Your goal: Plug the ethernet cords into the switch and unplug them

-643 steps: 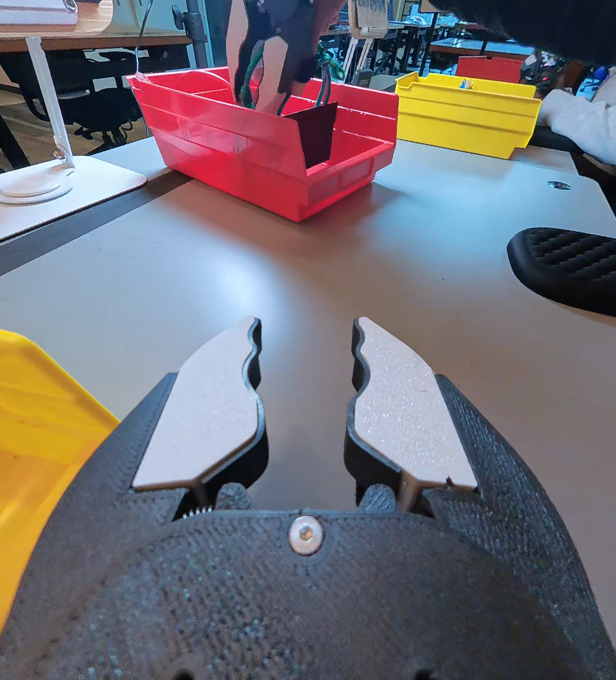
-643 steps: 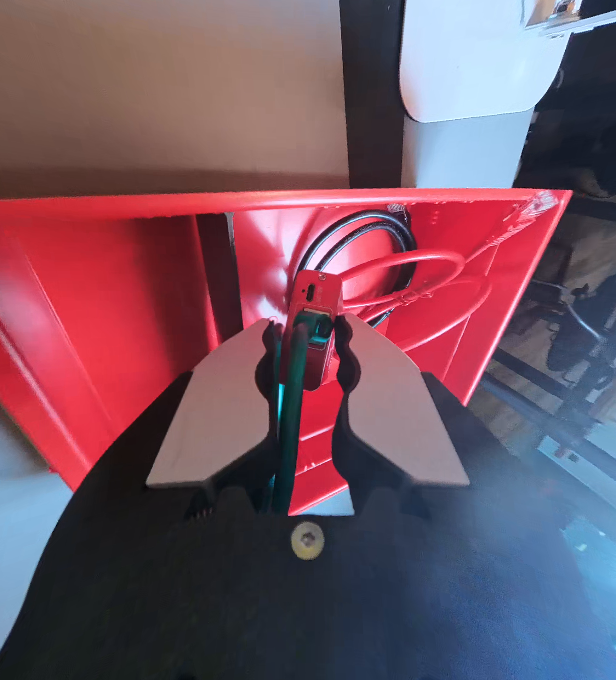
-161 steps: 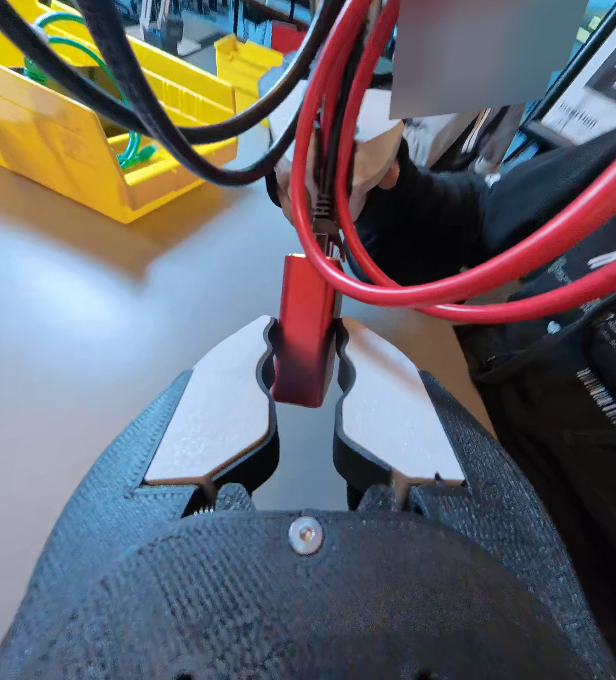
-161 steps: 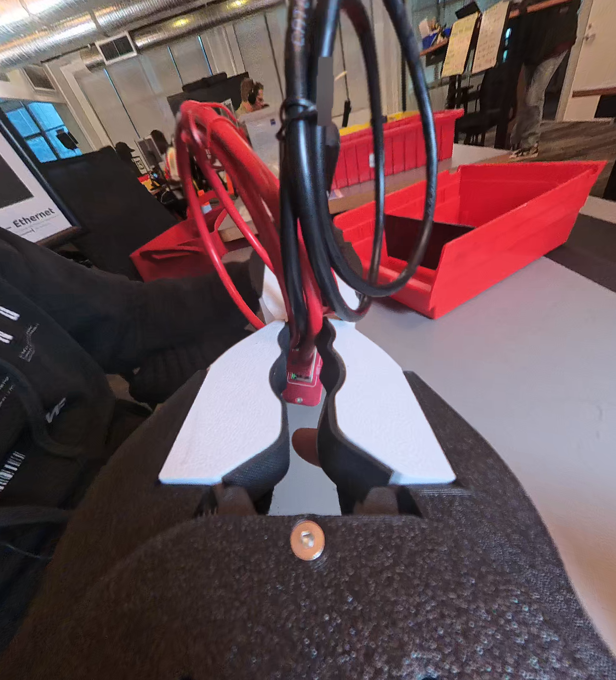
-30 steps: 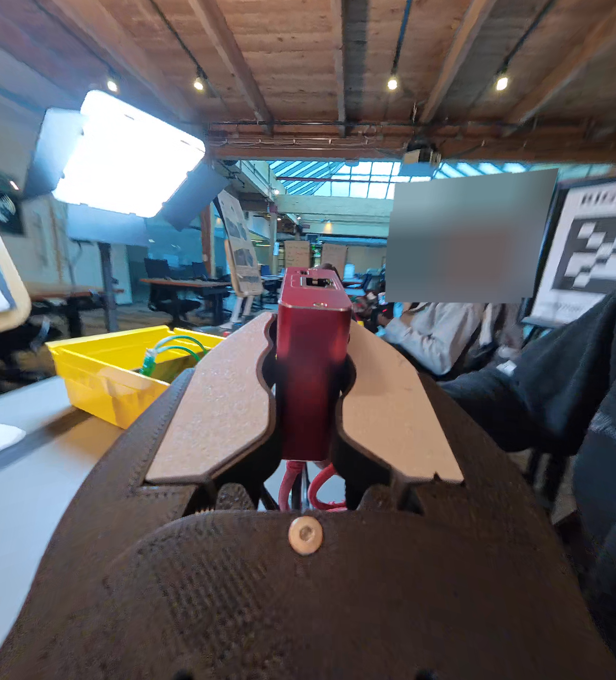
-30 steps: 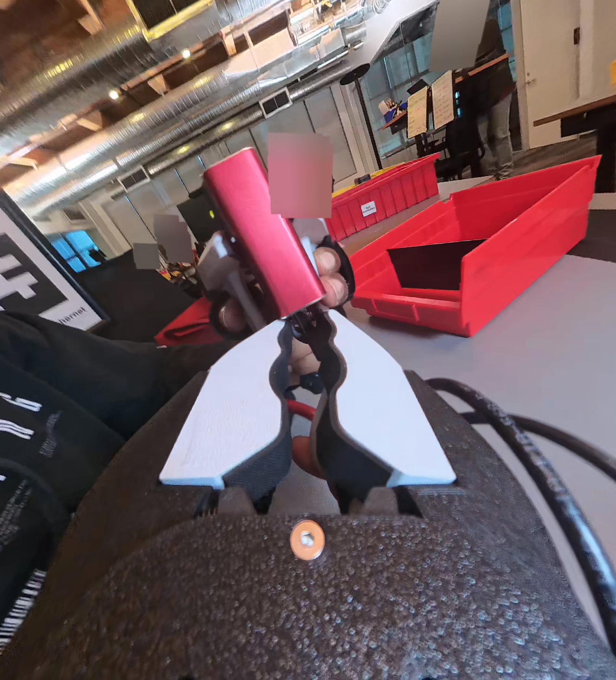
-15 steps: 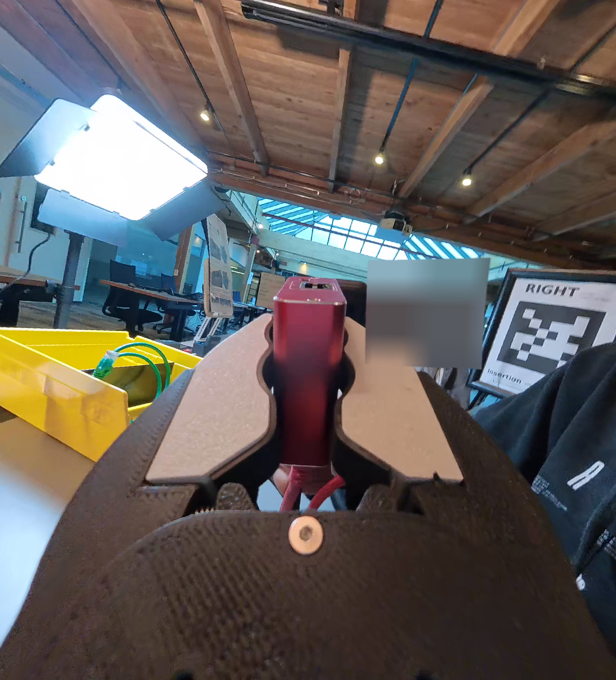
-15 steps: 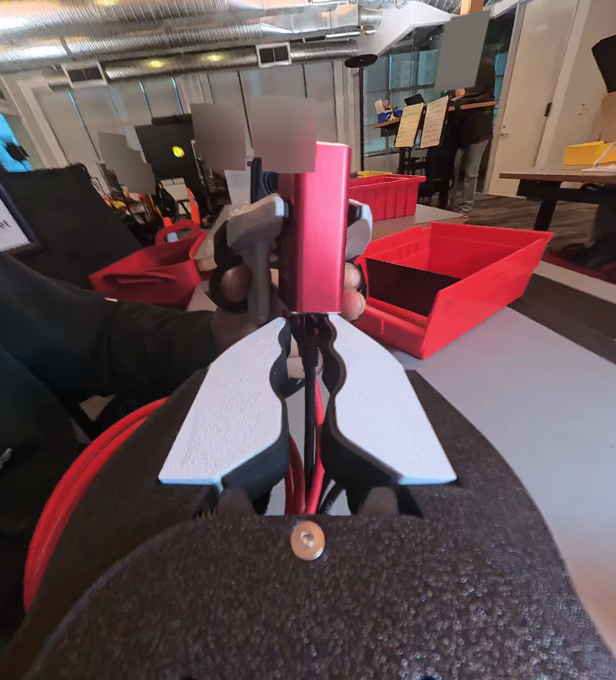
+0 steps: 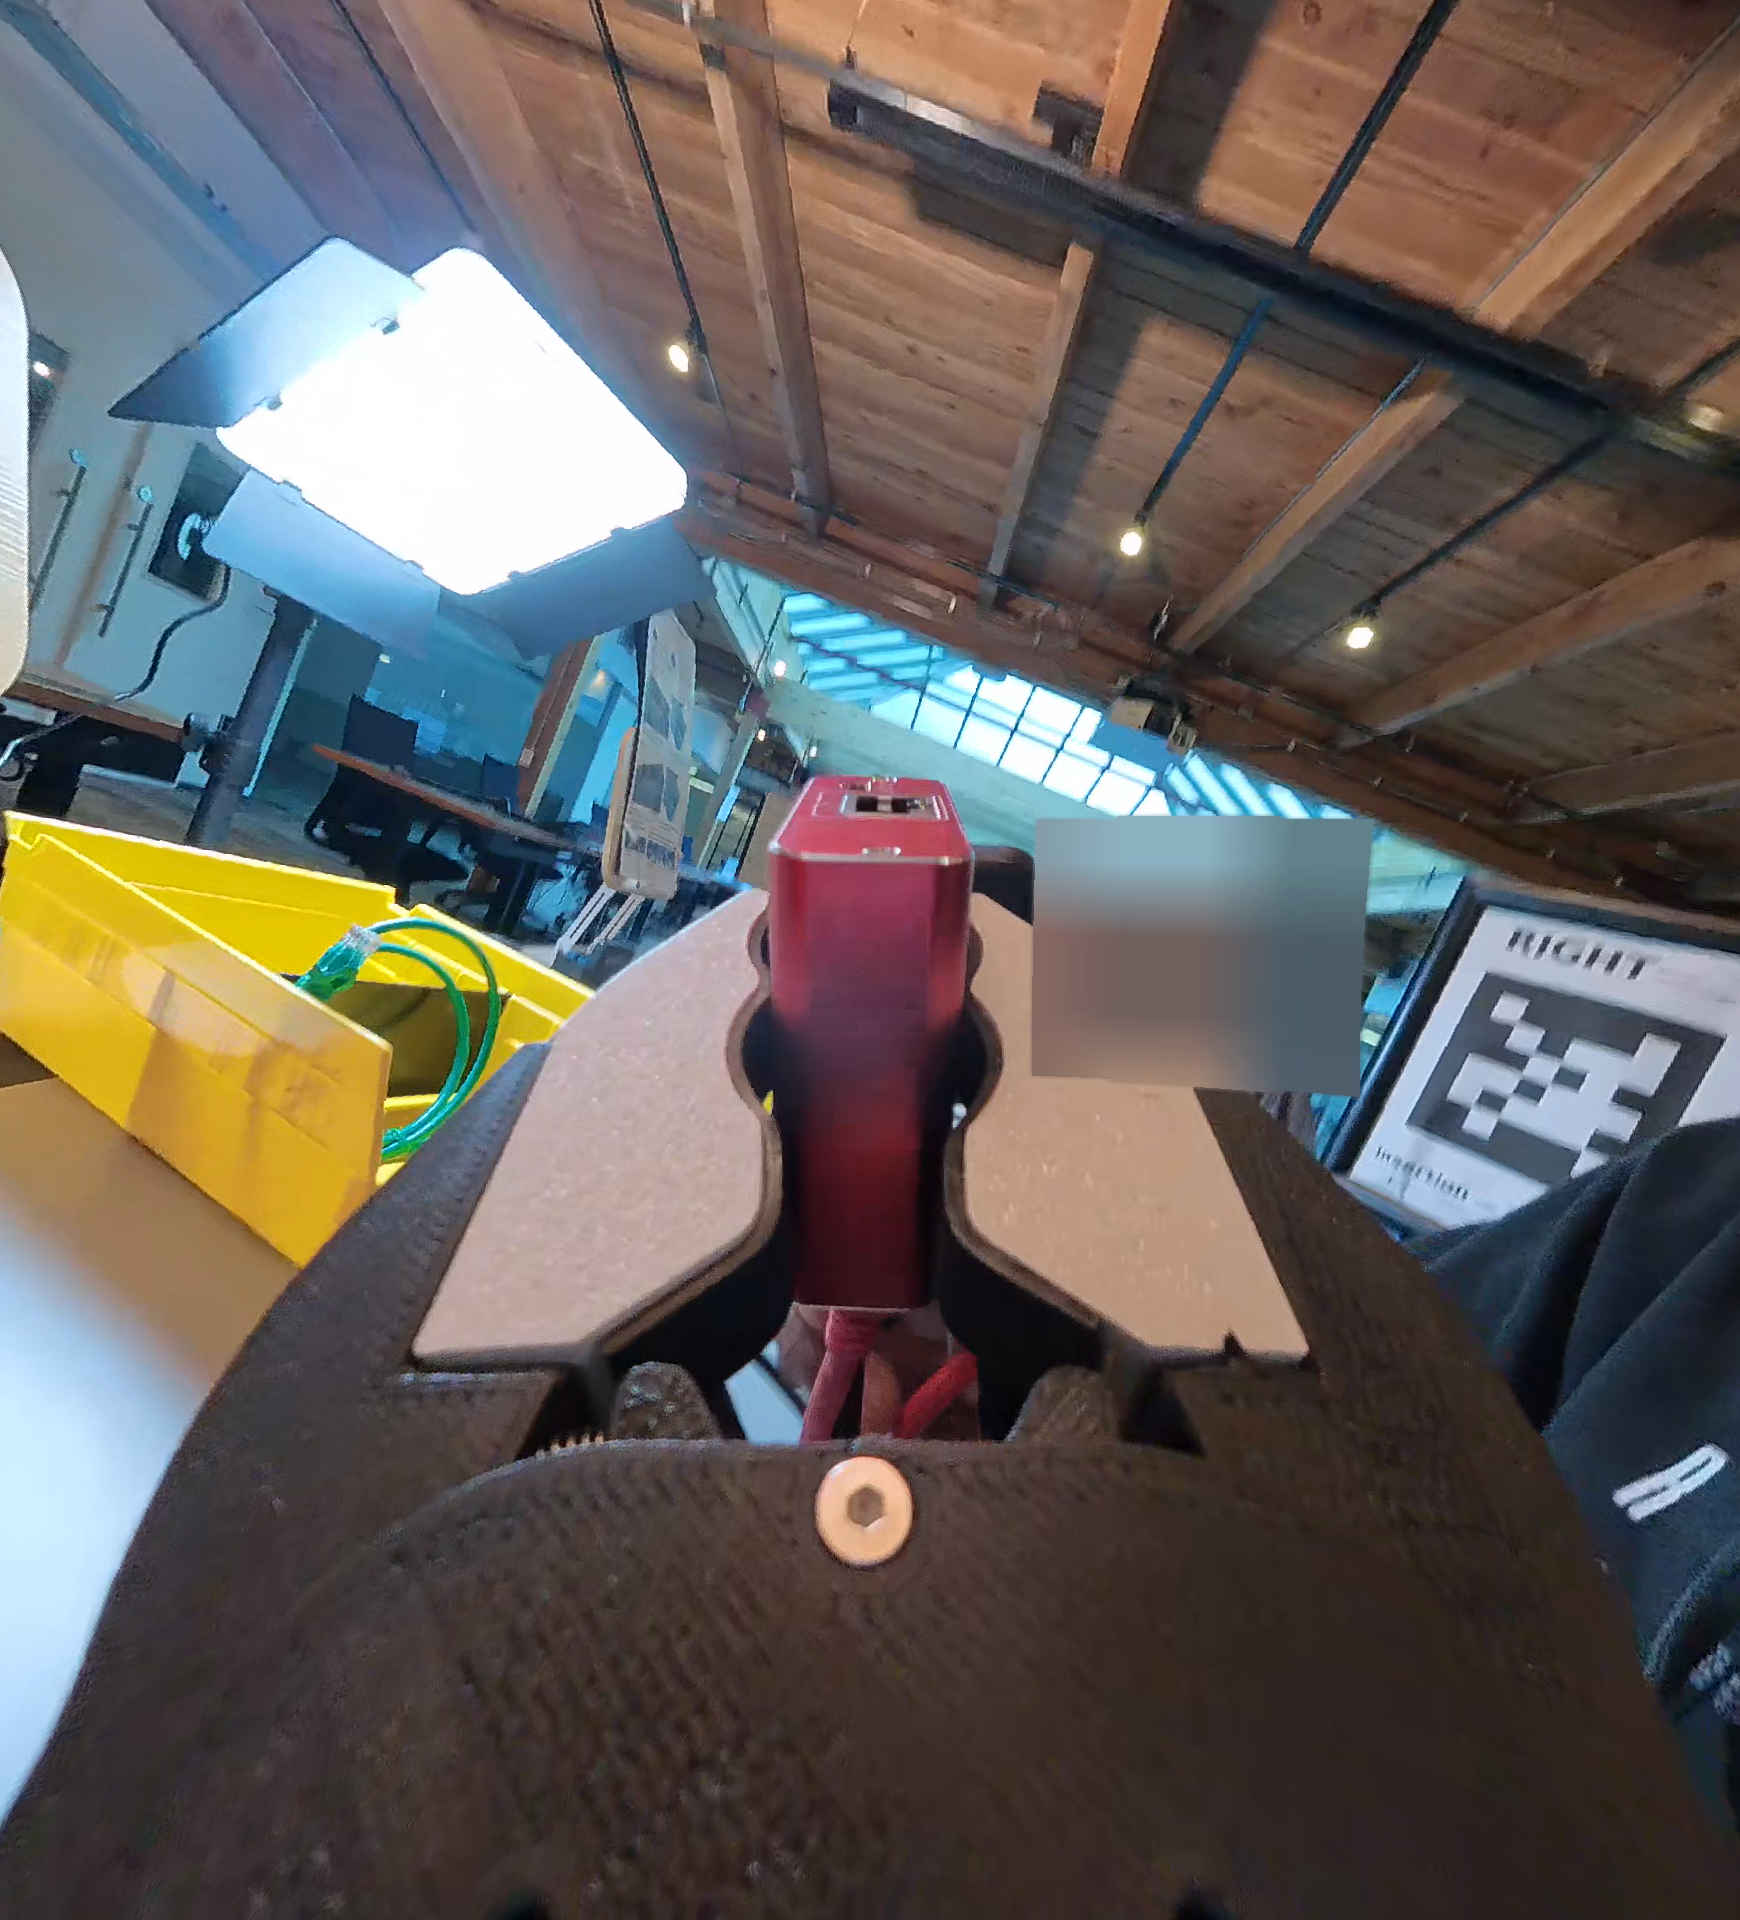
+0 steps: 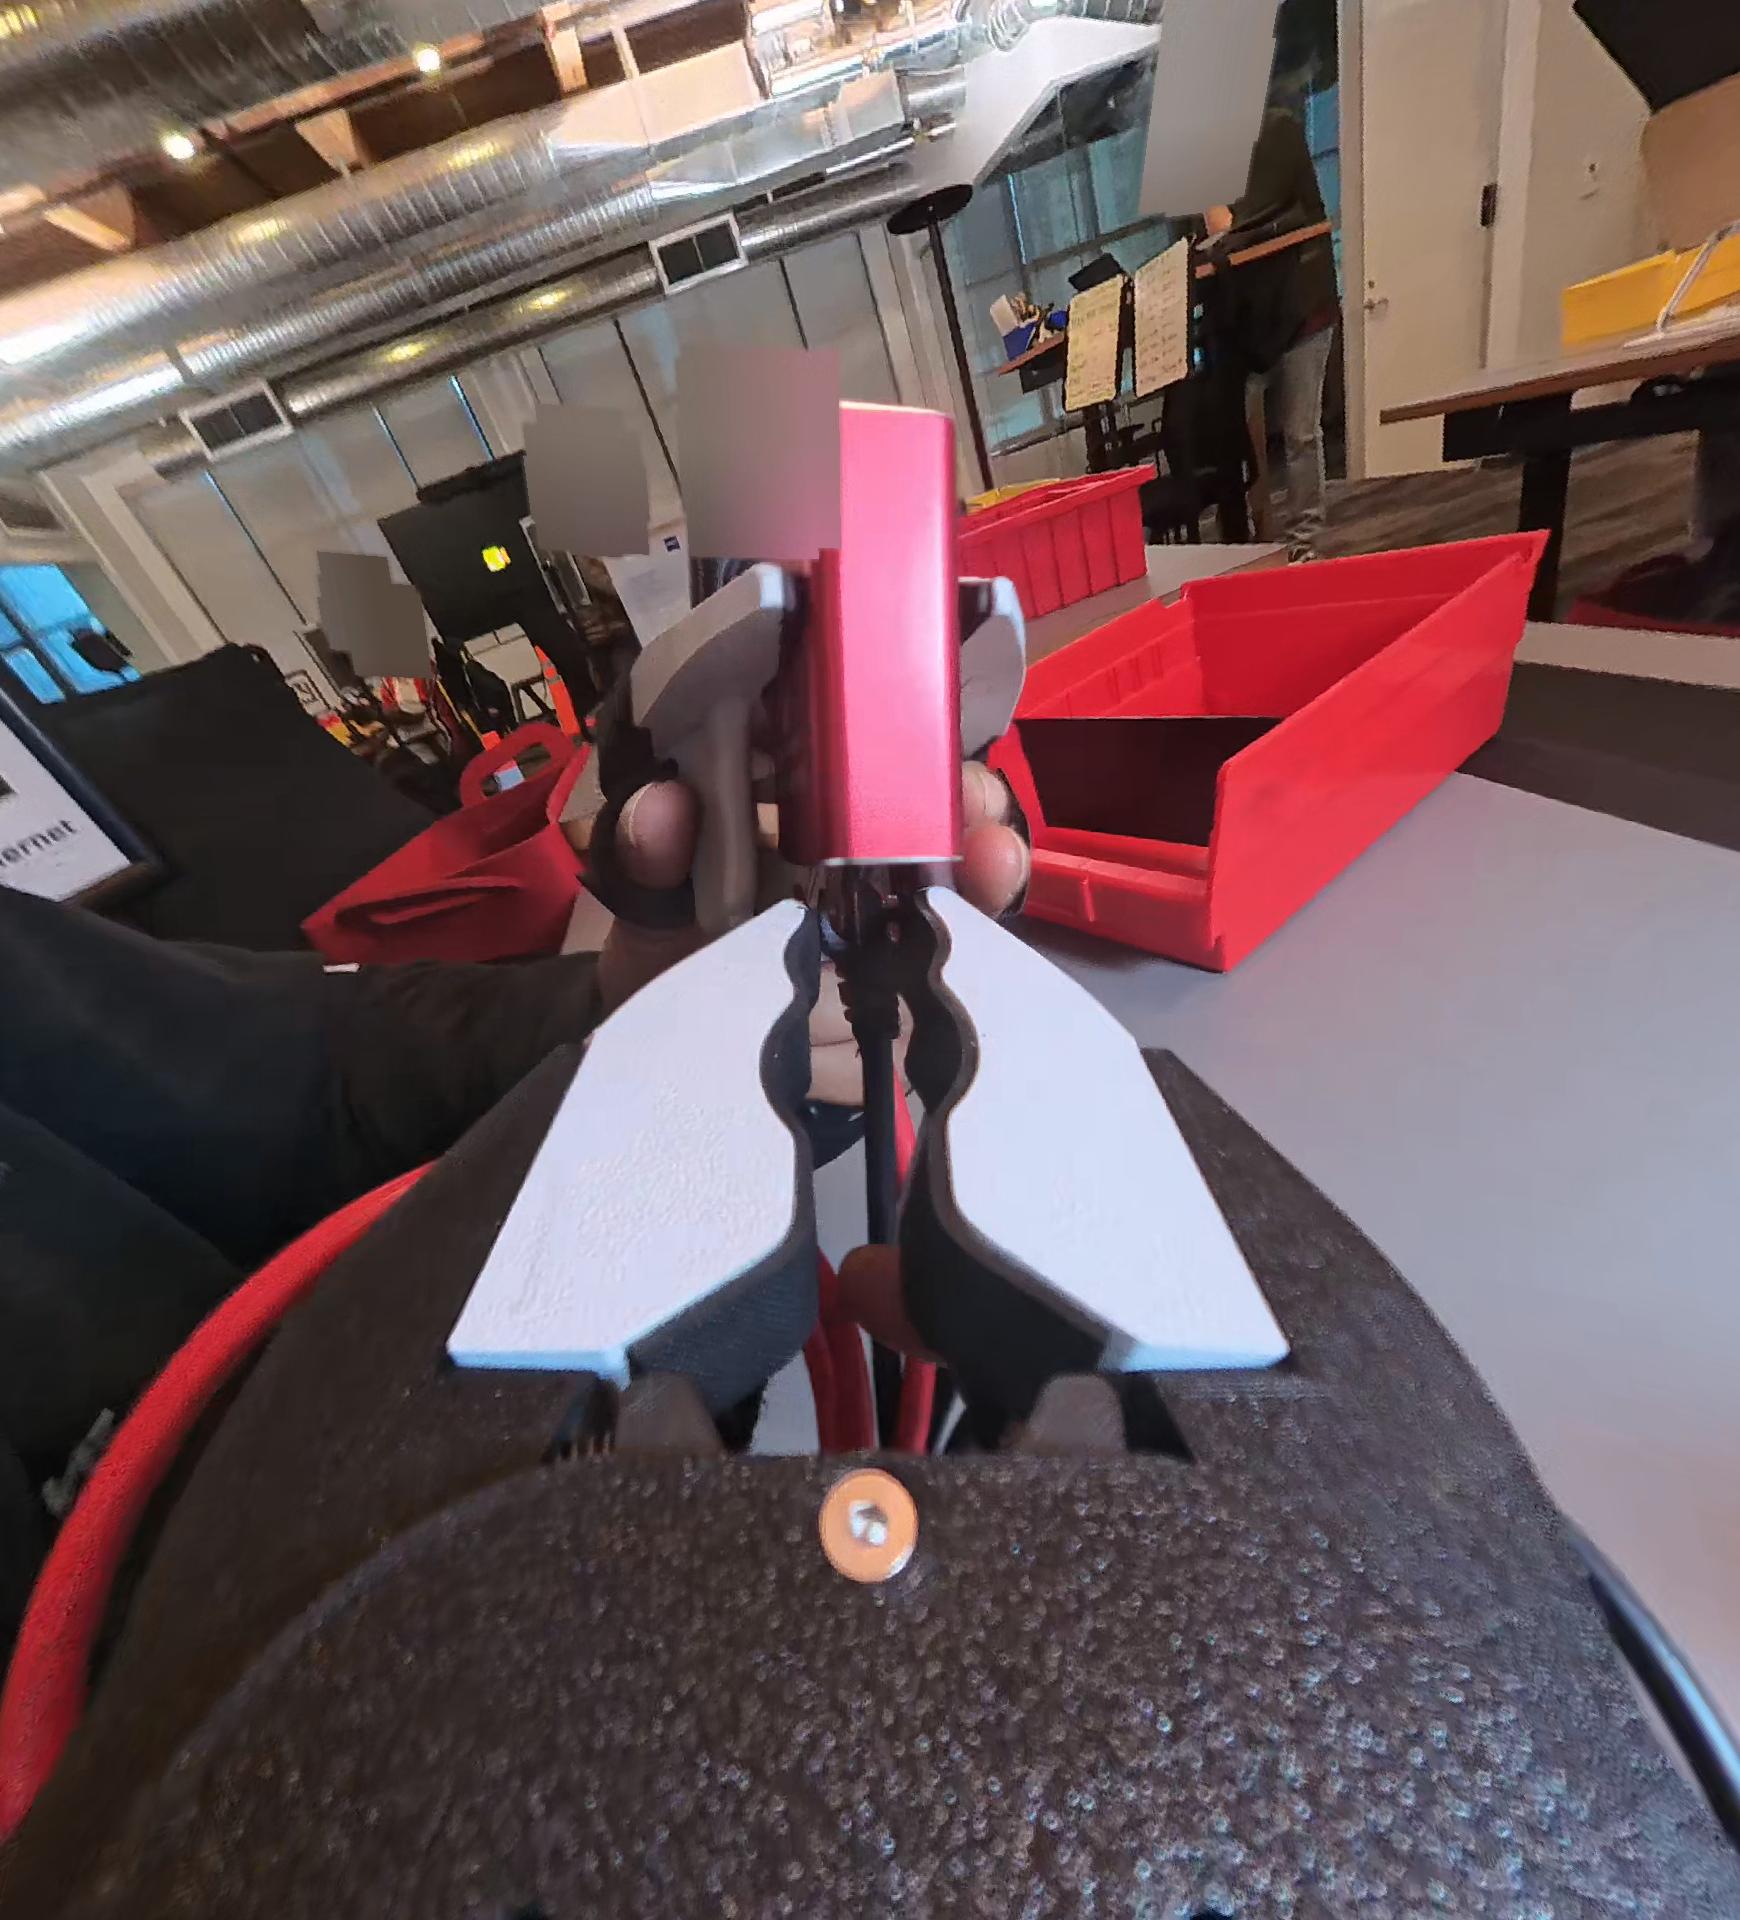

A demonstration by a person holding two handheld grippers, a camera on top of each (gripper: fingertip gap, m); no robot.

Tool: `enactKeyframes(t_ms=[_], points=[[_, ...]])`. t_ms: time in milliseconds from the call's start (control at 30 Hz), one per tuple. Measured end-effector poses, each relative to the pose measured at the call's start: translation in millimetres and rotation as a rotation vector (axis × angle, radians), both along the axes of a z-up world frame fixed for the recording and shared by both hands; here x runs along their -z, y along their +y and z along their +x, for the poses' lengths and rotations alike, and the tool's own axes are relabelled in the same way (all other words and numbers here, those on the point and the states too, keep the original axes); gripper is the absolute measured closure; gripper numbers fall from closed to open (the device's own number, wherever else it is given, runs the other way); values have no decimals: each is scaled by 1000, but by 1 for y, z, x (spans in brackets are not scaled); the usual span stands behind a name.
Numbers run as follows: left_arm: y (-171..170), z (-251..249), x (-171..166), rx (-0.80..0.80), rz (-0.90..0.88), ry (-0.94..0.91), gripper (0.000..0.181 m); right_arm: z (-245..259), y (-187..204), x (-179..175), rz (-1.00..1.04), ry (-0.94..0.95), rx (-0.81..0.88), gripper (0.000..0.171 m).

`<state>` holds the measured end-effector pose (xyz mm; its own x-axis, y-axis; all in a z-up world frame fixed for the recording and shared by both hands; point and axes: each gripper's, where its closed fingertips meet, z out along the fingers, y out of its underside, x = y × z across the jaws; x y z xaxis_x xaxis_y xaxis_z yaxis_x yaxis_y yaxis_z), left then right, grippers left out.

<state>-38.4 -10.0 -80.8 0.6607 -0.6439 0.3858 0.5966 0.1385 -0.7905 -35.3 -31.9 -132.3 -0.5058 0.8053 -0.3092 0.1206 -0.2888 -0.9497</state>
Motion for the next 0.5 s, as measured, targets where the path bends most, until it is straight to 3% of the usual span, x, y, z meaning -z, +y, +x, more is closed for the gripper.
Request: enactKeyframes(t_ms=[100,233,433,500], points=[[3,6,8,8,-74,183,143,0,4,2,-23,-41,0,158],[2,9,12,-24,-101,317,152,-1,5,4,1,-79,7,158],[-7,20,6,-77,6,453,151,-3,0,12,-6,-110,-55,159],[-27,43,-15,43,102,433,152,-8,12,29,-56,-146,-25,158]])
